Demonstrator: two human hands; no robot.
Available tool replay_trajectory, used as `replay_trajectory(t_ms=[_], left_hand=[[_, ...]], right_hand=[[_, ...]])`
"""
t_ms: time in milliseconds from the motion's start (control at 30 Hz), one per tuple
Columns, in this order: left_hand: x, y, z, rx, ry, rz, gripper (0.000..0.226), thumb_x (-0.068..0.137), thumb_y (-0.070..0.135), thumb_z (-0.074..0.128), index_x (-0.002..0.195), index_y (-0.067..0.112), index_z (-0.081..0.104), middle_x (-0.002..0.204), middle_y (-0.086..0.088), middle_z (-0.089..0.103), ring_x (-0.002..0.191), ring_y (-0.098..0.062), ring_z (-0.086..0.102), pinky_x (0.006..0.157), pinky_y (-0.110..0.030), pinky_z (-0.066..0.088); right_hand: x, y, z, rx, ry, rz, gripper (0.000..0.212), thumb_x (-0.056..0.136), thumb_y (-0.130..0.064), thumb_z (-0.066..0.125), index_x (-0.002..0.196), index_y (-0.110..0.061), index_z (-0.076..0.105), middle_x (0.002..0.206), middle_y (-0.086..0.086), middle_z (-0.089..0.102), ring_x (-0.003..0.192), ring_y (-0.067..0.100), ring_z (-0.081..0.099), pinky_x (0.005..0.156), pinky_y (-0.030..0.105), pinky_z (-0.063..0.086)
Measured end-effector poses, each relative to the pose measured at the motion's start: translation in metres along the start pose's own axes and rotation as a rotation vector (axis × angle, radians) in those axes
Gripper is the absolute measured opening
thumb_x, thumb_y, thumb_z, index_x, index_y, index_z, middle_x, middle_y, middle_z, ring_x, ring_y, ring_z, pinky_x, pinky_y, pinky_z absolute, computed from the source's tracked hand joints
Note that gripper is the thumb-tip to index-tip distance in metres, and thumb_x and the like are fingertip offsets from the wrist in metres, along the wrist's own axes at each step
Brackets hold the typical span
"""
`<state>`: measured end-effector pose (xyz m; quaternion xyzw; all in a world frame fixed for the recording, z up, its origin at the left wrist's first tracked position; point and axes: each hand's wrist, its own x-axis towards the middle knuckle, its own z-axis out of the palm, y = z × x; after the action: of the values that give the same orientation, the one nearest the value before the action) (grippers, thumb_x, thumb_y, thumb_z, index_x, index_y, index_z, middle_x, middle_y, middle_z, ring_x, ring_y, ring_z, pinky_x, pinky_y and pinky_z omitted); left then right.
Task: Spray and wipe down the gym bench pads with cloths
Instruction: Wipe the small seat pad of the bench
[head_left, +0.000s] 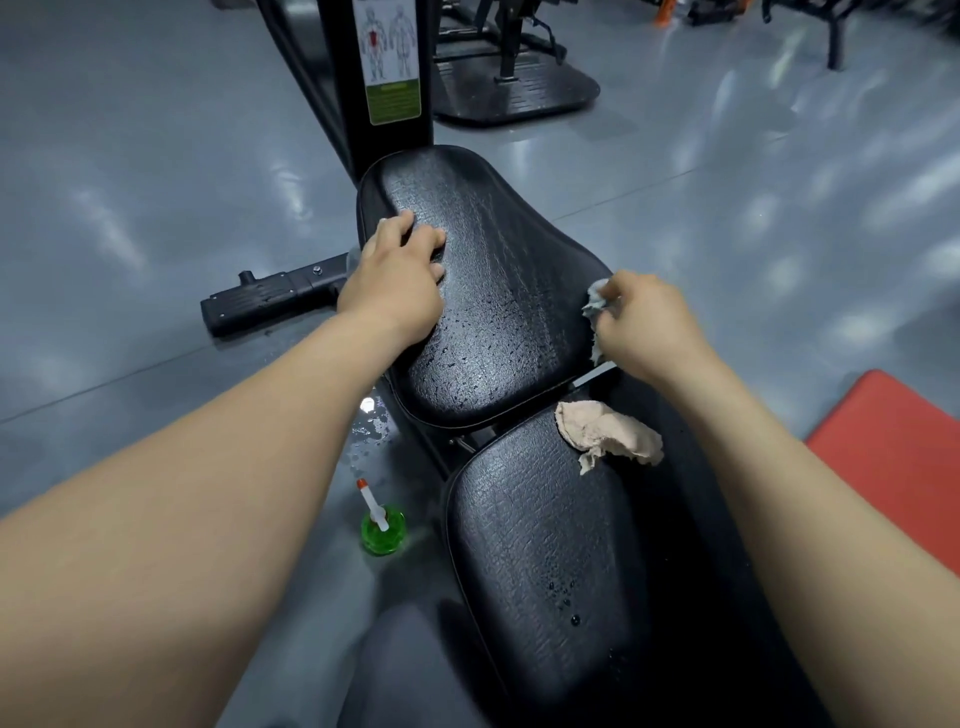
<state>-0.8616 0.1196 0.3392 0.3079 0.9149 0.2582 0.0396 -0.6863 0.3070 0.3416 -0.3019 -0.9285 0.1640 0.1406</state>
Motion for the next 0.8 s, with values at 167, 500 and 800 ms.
replay_trajectory(t_ms=[167, 500, 800], left_hand=[[0.000, -0.002, 0.001, -0.004, 0.003, 0.006, 0.043, 0.105, 0.023, 0.047, 0.147, 0.033, 0.042, 0.168, 0.004, 0.013, 0.155, -0.021, 0.011, 0.120, -0.052, 0.025], [0.000, -0.005, 0.005, -0.034, 0.022, 0.032, 0.041, 0.106, 0.025, 0.046, 0.146, 0.031, 0.044, 0.168, 0.003, 0.015, 0.155, -0.022, 0.012, 0.119, -0.052, 0.027], [0.004, -0.017, 0.003, -0.069, 0.016, 0.065, 0.040, 0.107, 0.036, 0.046, 0.146, 0.035, 0.045, 0.168, 0.006, 0.017, 0.155, -0.023, 0.012, 0.120, -0.058, 0.023]], right_hand=[[-0.013, -0.006, 0.006, 0.021, -0.049, -0.152, 0.013, 0.091, -0.010, 0.057, 0.097, -0.011, 0.068, 0.100, 0.001, 0.063, 0.095, 0.026, 0.056, 0.071, 0.023, 0.028], [0.009, -0.009, 0.006, -0.074, -0.083, -0.227, 0.011, 0.085, -0.012, 0.057, 0.091, -0.017, 0.066, 0.093, 0.006, 0.064, 0.095, 0.032, 0.061, 0.075, 0.030, 0.041], [0.056, -0.008, 0.009, -0.045, -0.031, -0.127, 0.037, 0.094, -0.011, 0.051, 0.131, -0.013, 0.052, 0.123, 0.016, 0.064, 0.111, 0.039, 0.058, 0.077, 0.032, 0.034]])
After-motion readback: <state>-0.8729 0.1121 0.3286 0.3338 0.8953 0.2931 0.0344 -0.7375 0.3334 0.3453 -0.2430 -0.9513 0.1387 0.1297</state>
